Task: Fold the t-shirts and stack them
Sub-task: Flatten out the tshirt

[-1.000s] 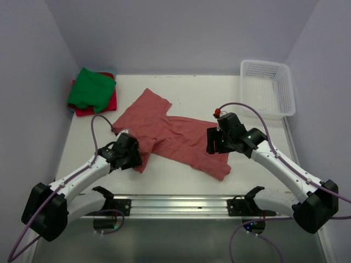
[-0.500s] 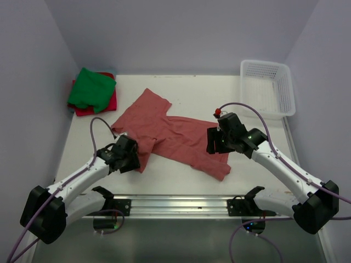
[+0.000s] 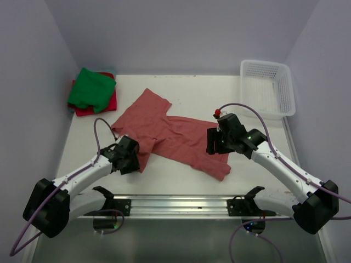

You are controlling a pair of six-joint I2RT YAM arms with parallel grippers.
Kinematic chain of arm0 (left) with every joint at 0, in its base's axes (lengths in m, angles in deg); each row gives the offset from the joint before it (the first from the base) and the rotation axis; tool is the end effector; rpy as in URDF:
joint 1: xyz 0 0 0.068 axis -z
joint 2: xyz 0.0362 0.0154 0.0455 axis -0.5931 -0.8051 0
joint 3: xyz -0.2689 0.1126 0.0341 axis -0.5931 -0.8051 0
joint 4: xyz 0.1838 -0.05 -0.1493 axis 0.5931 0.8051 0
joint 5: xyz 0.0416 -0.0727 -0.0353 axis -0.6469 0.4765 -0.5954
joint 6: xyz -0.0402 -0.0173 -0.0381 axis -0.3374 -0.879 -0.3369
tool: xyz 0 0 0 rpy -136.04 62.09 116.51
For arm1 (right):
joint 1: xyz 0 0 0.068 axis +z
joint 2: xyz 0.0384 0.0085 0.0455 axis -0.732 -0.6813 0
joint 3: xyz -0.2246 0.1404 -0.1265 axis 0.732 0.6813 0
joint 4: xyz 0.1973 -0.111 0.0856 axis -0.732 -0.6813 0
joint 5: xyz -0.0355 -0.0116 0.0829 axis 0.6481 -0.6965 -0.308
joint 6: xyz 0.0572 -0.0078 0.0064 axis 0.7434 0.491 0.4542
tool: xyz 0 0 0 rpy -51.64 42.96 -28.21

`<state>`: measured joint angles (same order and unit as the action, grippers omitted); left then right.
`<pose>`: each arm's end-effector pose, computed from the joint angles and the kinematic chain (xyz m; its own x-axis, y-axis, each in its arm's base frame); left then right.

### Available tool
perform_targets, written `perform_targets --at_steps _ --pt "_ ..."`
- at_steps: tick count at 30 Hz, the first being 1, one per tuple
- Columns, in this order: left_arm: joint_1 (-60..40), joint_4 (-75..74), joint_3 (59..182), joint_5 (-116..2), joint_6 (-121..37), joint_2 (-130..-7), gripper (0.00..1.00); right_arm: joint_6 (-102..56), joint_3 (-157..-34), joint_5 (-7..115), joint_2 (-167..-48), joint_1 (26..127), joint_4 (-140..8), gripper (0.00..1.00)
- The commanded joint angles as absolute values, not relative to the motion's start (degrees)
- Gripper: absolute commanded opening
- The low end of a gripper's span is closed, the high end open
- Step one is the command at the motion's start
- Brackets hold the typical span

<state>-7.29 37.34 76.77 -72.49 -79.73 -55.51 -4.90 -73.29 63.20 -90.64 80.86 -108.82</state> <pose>0.1317 -0.0673 0.1836 -0.8710 -0.3740 -0.3185 -0.3293 0.9256 -0.1865 0.1630 0.1077 0.2944 -0.8381 -0.0571 -0.5426 -0.2097 0.9518 0.2237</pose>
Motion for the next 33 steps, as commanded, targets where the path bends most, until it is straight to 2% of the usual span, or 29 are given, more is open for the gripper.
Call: perform_targets --at_steps 1,3,6,7,9,10,12,15,17,20,22,25,28,33 --pt "-6.84 33.92 77.35 -75.31 -80.51 -54.58 0.46 -5.59 -72.49 62.10 -89.69 81.07 -106.89 0.61" --pt "-6.85 33.74 77.61 -75.22 -80.25 -54.49 0.44 -5.51 -72.22 62.10 -89.69 80.98 -106.80 0.60" --pt "-6.84 33.13 77.71 -75.49 -79.81 -54.05 0.35 -5.33 -71.96 61.83 -89.69 81.07 -106.71 0.58" --pt "-6.84 32.69 77.44 -75.40 -79.63 -53.61 0.27 -5.24 -71.87 61.75 -89.69 80.98 -106.62 0.58" --pt "-6.84 31.72 77.27 -74.96 -79.54 -53.52 0.18 -5.24 -71.87 61.75 -89.69 81.07 -106.62 0.57" --pt "-6.84 31.55 77.18 -74.79 -79.37 -53.69 0.08 -5.24 -71.87 61.83 -89.78 81.07 -106.71 0.56" --pt "-6.84 31.19 77.00 -74.35 -79.37 -53.78 0.00 -5.24 -71.87 62.18 -89.61 81.07 -106.71 0.56" --pt "-6.84 31.80 77.70 -73.12 -79.01 -53.61 0.00 -4.98 -71.87 63.76 -89.52 81.07 -107.06 0.56" --pt "-6.84 33.90 79.89 -71.63 -78.14 -52.99 0.00 -4.10 -71.96 65.60 -89.52 81.07 -107.58 0.60" --pt "-6.76 38.46 85.25 -70.66 -77.00 -50.10 0.00 -0.95 -72.05 74.29 -90.04 81.07 -109.69 0.70" --pt "-6.49 42.59 91.22 -72.40 -75.68 -47.47 0.00 3.09 -72.31 84.00 -90.83 80.81 -111.36 0.82" --pt "-6.49 47.34 100.71 -75.82 -73.39 -45.35 0.00 8.98 -70.91 93.18 -90.57 79.24 -112.42 0.89" --pt "-6.49 50.43 108.01 -79.51 -71.46 -45.26 0.00 13.38 -67.66 93.31 -89.00 72.94 -110.32 0.89" --pt "-6.58 50.53 112.06 -83.14 -69.26 -46.40 0.00 15.76 -60.72 81.36 -87.58 64.99 -103.55 0.81"
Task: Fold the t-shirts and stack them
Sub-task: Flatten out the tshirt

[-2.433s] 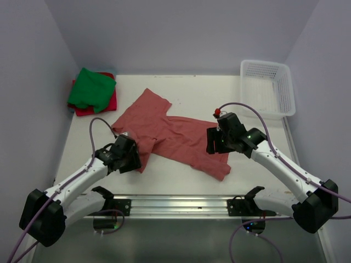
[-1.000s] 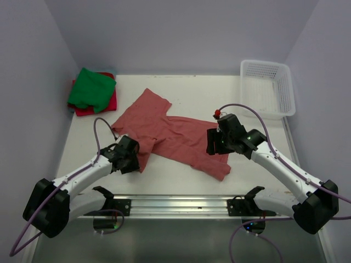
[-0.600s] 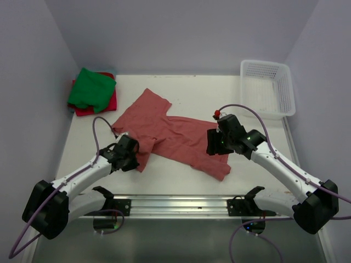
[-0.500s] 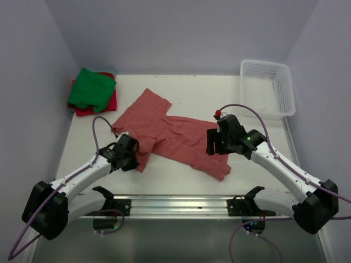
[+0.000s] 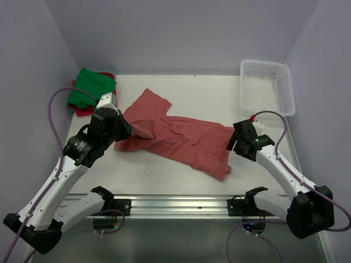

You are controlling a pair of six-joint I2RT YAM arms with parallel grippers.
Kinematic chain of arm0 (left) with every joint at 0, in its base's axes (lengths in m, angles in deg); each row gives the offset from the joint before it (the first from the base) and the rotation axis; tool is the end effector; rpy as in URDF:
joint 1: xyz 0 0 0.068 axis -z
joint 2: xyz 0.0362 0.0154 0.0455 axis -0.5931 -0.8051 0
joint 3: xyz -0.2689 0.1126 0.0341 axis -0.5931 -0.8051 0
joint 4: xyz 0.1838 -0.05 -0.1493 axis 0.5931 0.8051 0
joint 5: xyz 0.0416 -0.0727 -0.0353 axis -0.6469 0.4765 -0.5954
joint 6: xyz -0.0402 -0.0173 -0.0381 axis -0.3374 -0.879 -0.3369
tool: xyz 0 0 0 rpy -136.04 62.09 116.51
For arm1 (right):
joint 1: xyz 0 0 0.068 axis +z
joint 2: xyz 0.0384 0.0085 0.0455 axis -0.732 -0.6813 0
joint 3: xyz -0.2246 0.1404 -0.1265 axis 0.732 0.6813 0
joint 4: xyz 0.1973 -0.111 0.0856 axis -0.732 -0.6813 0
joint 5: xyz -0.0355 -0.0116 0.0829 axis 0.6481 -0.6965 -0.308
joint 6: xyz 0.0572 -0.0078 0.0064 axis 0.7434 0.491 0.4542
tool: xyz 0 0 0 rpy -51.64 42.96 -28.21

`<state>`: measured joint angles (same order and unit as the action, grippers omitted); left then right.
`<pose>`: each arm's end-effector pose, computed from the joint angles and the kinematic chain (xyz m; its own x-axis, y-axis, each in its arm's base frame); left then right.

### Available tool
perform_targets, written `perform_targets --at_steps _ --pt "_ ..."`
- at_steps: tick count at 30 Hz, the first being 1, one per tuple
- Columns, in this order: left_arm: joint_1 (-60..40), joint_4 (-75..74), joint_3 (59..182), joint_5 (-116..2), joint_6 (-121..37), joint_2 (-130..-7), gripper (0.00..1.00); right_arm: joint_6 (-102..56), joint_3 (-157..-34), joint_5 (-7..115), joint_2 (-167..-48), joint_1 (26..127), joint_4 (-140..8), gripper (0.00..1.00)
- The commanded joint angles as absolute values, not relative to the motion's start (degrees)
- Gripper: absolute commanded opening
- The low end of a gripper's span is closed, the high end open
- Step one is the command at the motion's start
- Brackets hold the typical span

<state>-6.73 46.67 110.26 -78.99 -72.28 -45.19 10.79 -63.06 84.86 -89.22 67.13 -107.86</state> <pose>0.1339 -0.0649 0.3710 -0.5796 -0.4135 -0.7022 -0.1001 0.8913 -0.4422 0.1691 0.0443 0.2502 -0.7214 0.3705 -0.5850 0.4315 0.9013 0.0388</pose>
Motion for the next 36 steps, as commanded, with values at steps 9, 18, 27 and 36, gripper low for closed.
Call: perform_targets --at_steps 9,18,27,36 --pt "-6.58 47.37 118.74 -84.45 -67.41 -48.94 0.00 20.16 -49.29 58.61 -84.51 64.55 -95.29 0.67" --pt "-6.58 45.08 119.89 -83.75 -66.71 -50.71 0.00 21.83 -42.34 53.66 -82.92 64.55 -92.48 0.00" --pt "-6.67 43.15 117.70 -84.28 -66.01 -51.15 0.00 8.22 -60.33 67.79 -83.45 64.63 -96.68 0.00" --pt "-6.58 42.35 115.15 -84.10 -66.80 -49.74 0.00 -5.41 -74.33 62.72 -82.39 64.55 -94.30 0.00"
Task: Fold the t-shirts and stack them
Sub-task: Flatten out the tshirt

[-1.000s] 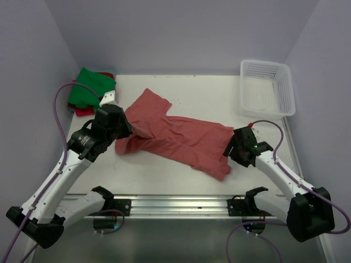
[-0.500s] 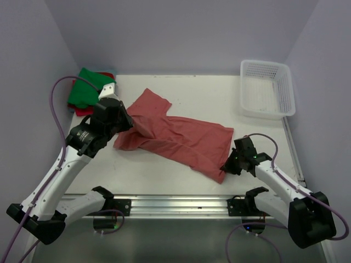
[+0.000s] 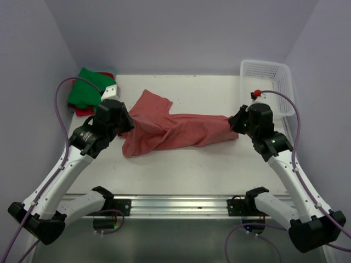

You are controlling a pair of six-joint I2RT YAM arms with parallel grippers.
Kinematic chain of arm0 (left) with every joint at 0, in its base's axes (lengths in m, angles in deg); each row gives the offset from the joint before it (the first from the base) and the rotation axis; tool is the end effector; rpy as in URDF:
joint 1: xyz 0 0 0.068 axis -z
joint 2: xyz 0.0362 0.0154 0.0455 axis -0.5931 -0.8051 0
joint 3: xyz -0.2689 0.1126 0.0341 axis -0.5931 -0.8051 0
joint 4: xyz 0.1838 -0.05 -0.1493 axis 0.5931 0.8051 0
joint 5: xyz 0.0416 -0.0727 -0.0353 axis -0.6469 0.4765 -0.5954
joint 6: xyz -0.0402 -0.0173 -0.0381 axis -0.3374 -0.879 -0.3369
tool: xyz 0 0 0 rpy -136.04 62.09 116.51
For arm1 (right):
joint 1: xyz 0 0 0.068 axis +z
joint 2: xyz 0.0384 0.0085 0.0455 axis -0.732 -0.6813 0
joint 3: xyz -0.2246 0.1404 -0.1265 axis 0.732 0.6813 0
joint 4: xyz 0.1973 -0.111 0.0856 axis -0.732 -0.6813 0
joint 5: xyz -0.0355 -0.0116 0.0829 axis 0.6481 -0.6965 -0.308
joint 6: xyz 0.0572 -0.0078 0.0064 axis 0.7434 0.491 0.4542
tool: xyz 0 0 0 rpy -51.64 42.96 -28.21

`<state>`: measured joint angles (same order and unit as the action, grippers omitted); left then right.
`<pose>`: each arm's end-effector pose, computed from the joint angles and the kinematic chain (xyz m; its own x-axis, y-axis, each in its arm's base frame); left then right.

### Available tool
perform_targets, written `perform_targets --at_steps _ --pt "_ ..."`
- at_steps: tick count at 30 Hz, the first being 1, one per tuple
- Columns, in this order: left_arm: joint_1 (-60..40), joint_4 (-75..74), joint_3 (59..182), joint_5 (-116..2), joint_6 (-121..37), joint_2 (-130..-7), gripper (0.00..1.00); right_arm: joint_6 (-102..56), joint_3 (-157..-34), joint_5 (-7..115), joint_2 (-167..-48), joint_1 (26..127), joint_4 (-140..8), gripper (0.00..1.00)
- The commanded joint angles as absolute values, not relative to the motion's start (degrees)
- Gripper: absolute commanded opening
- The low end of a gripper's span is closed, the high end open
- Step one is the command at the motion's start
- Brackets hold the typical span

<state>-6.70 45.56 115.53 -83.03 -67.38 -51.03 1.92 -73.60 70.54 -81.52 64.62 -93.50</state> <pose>0.1568 -0.0748 0.3870 -0.5453 -0.3456 -0.7637 -0.0931 0.9304 -0.3545 0.1762 0.0490 0.3464 -0.4857 0.3889 -0.7829 0.1023 0.9147 0.3909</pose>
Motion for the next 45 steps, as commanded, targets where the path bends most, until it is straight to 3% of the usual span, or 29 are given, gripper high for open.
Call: perform_targets --at_steps 1,3,5,9,13,14,15,16,18,21,27,32,34,45 --pt "-6.58 42.27 114.97 -84.01 -66.80 -49.57 0.00 -6.46 -74.85 56.54 -83.53 64.63 -96.58 0.00" --pt "-6.58 42.27 114.80 -83.84 -67.06 -49.30 0.00 -7.70 -75.04 50.78 -87.75 68.04 -102.90 0.00" --pt "-6.58 42.27 114.62 -83.75 -67.24 -49.04 0.00 -6.57 -71.54 53.73 -88.81 77.49 -109.24 0.00" --pt "-6.58 42.27 114.79 -83.84 -67.15 -48.86 0.00 0.37 -64.06 57.26 -88.64 84.75 -117.94 0.00" --pt "-6.58 42.09 114.62 -83.58 -67.06 -49.21 0.00 8.02 -68.34 64.54 -87.94 90.39 -126.03 0.01" --pt "-6.58 42.00 114.53 -83.49 -67.06 -49.21 0.00 9.25 -68.70 66.65 -87.67 90.47 -127.09 0.17" --pt "-6.58 41.74 114.44 -83.23 -67.15 -49.21 0.00 9.61 -69.14 68.67 -87.58 90.56 -129.62 0.44" --pt "-6.58 41.56 114.09 -83.05 -67.15 -49.21 0.00 10.92 -69.93 70.69 -87.23 90.56 -130.78 0.54" --pt "-6.58 41.30 113.92 -82.96 -67.15 -49.12 0.00 11.54 -70.46 74.57 -86.53 90.56 -131.93 0.70" --pt "-6.58 40.95 113.48 -82.52 -67.32 -49.30 0.00 12.60 -71.25 76.42 -85.39 90.56 -130.10 0.78" --pt "-6.58 41.39 112.77 -82.17 -67.85 -48.86 0.00 14.09 -71.34 78.36 -87.05 90.56 -125.88 0.72" --pt "-6.58 41.30 112.16 -81.38 -68.20 -48.60 0.00 20.40 -68.18 80.82 -89.08 90.48 -119.46 0.48" --pt "-6.58 41.56 111.98 -81.29 -68.20 -48.60 0.00 22.87 -65.65 80.47 -88.99 90.39 -116.30 0.46" --pt "-6.58 41.65 110.40 -81.03 -69.08 -46.93 0.00 27.54 -59.48 79.68 -93.55 87.76 -106.20 0.53"
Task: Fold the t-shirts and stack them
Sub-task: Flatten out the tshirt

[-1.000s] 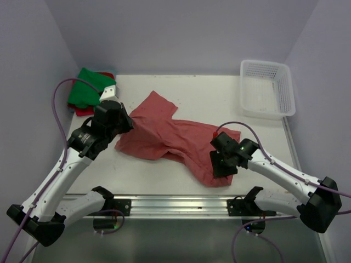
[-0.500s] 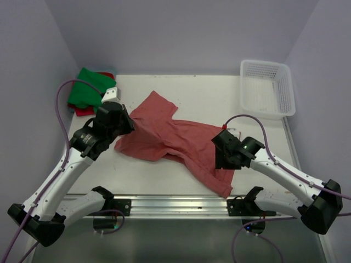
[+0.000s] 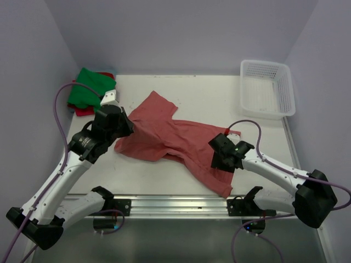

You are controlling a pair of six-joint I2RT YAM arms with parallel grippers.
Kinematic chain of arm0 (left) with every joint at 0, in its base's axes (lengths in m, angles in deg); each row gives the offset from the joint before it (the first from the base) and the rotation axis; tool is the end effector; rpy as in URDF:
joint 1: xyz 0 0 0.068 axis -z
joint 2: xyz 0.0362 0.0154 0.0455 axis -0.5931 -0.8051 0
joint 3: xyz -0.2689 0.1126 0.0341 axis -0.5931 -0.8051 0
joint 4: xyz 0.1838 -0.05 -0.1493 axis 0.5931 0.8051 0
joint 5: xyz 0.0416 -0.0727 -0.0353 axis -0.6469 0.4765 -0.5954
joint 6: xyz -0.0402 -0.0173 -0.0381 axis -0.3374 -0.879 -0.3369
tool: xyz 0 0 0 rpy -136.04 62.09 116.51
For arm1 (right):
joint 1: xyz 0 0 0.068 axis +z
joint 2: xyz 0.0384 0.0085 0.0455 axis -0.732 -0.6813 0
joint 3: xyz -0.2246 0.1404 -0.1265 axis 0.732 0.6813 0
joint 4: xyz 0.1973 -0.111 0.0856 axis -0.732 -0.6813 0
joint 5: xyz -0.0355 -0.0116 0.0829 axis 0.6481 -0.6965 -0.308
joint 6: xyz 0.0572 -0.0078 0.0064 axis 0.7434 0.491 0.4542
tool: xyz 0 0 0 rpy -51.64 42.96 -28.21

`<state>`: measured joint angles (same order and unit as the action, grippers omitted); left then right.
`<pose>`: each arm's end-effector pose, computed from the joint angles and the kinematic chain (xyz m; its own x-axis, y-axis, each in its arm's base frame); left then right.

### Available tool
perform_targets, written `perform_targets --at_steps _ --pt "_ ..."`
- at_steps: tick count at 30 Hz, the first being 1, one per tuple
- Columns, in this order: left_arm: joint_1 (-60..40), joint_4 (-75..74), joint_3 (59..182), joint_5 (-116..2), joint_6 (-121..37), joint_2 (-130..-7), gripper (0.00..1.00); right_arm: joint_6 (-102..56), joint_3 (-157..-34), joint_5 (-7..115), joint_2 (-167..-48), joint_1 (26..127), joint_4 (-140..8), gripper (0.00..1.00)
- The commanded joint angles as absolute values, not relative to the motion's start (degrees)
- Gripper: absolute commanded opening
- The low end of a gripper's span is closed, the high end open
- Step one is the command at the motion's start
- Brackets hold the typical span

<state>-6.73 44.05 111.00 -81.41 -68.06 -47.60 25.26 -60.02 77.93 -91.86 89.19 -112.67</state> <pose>0.1461 -0.0699 0.3739 -0.5536 -0.3572 -0.7523 -0.0791 0.9218 -0.3795 0.1298 0.1017 0.2236 -0.8810 0.2615 -0.3943 0.2453 0.9651 0.0919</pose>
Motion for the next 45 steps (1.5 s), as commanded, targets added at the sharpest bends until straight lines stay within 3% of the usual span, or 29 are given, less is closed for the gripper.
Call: perform_targets --at_steps 1,11,14,16,18,23,30,38,45 --pt "-6.58 41.56 110.05 -81.03 -69.17 -46.67 0.00 27.19 -59.39 79.41 -94.34 86.97 -105.23 0.53" --pt "-6.58 42.00 108.47 -81.29 -70.31 -44.82 0.00 22.19 -60.79 80.46 -105.33 79.50 -96.25 0.52" --pt "-6.58 42.09 107.94 -81.29 -70.66 -44.38 0.00 19.81 -62.81 82.40 -108.14 78.44 -94.15 0.46" --pt "-6.58 42.09 107.76 -81.11 -70.75 -44.38 0.00 17.97 -64.74 82.75 -110.85 77.47 -92.57 0.19" --pt "-6.58 42.27 107.76 -81.20 -70.84 -44.38 0.00 16.82 -67.46 83.63 -112.80 76.07 -91.86 0.00" --pt "-6.58 42.44 107.68 -81.46 -71.01 -44.38 0.00 11.55 -74.58 87.67 -112.38 74.83 -91.24 0.00" --pt "-6.67 41.92 107.41 -81.73 -71.02 -44.82 0.00 1.19 -86.27 92.59 -100.26 74.74 -86.52 0.00" --pt "-6.58 41.21 107.06 -81.99 -70.93 -44.82 0.00 -6.03 -82.69 89.79 -82.67 74.83 -79.21 0.00" --pt "-6.58 42.00 109.08 -82.78 -70.05 -45.00 0.00 -5.94 -84.61 84.35 -84.68 74.83 -88.34 0.00"
